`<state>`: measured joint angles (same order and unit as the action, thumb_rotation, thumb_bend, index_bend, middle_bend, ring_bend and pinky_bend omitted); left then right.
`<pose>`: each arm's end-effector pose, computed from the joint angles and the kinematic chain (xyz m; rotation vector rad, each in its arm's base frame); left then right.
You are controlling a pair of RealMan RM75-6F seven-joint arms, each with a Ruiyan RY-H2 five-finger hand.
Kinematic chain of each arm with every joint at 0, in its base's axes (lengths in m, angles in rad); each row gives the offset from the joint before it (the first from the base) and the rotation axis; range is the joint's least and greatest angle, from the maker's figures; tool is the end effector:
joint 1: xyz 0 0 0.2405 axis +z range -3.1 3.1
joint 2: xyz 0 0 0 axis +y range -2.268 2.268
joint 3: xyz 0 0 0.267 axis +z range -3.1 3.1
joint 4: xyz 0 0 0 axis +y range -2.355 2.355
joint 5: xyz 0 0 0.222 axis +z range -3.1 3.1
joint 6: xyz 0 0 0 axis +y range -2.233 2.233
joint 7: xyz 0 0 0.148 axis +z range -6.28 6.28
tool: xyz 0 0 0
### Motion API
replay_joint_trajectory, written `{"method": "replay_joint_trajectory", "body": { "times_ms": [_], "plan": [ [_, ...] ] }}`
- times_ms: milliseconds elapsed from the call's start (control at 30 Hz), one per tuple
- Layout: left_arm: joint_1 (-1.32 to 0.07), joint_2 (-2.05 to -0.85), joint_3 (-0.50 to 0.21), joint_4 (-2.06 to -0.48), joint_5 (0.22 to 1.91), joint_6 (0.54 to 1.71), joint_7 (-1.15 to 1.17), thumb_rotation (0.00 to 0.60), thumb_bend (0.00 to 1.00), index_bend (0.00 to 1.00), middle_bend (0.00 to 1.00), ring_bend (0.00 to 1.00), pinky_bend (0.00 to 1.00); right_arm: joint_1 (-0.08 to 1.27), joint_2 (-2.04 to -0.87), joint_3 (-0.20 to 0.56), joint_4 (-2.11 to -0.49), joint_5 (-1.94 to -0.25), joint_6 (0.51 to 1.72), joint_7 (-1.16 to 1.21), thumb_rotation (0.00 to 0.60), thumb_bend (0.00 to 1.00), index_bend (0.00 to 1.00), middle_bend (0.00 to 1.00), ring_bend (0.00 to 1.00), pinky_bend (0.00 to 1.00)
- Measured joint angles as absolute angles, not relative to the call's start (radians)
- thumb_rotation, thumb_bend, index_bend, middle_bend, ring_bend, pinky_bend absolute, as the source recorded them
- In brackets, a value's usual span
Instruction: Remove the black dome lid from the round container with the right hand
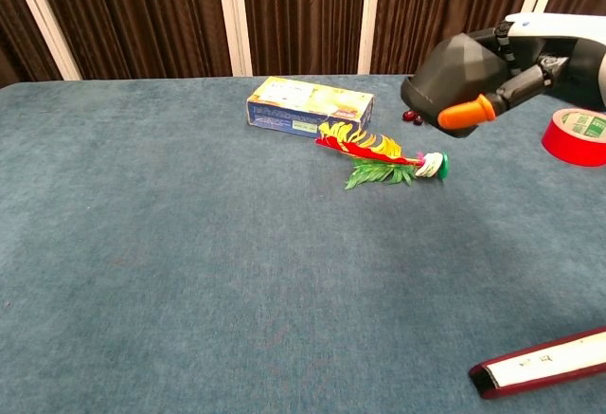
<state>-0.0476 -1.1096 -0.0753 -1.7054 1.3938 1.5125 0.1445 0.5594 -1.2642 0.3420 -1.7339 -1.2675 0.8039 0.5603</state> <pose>-0.3245 0.1781 0.1596 -1.2760 -0.8936 -0.8071 -0.1595 -0.3417 0.0548 1.4759 -1.8052 1.4239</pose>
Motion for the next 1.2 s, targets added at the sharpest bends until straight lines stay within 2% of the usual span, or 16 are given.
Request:
{"method": "replay_joint_trajectory", "body": {
  "times_ms": [133,267,367,600,733,833,967,1200],
  "plan": [
    [-0.047,-1.109,-0.076,-1.705,1.392,1.512,0.143,0.600,0.31,0.19,0.00,0.00,0.09,0.559,-1.260,0.339,-1.723,-1.288,0.805,0.660,0.600,0.14,0.41,0.45,0.16,0.00],
    [-0.048,-1.108,-0.076,-1.706,1.390,1.510,0.144,0.600,0.31,0.19,0.00,0.00,0.09,0.559,-1.278,0.330,-1.694,-1.297,0.851,0.591,0.600,0.14,0.41,0.45,0.16,0.00],
    [-0.048,-1.109,-0.076,-1.706,1.389,1.510,0.146,0.600,0.31,0.19,0.00,0.00,0.09,0.559,-1.300,0.321,-1.664,-1.298,0.897,0.423,0.600,0.14,0.41,0.45,0.16,0.00],
    [-0.047,-1.109,-0.077,-1.707,1.389,1.512,0.146,0.600,0.31,0.19,0.00,0.00,0.09,0.562,-1.371,0.289,-1.566,-1.285,1.016,-0.147,0.600,0.14,0.41,0.45,0.16,0.00],
    [-0.049,-1.110,-0.077,-1.706,1.388,1.510,0.149,0.600,0.31,0.19,0.00,0.00,0.09,0.562,-1.386,0.281,-1.554,-1.266,1.033,-0.305,0.600,0.14,0.41,0.45,0.16,0.00],
    [-0.048,-1.110,-0.076,-1.707,1.389,1.510,0.151,0.600,0.31,0.19,0.00,0.00,0.09,0.562,-1.390,0.271,-1.555,-1.252,1.029,-0.311,0.600,0.14,0.41,0.45,0.16,0.00],
    [-0.047,-1.109,-0.076,-1.708,1.390,1.514,0.148,0.600,0.31,0.19,0.00,0.00,0.09,0.565,-1.393,0.252,-1.555,-1.232,1.003,-0.203,0.600,0.14,0.41,0.45,0.16,0.00],
    [-0.048,-1.107,-0.079,-1.705,1.387,1.512,0.143,0.600,0.31,0.19,0.00,0.00,0.09,0.574,-1.413,0.203,-1.493,-1.197,0.905,-0.044,0.600,0.14,0.41,0.45,0.16,0.00]
  ]
}}
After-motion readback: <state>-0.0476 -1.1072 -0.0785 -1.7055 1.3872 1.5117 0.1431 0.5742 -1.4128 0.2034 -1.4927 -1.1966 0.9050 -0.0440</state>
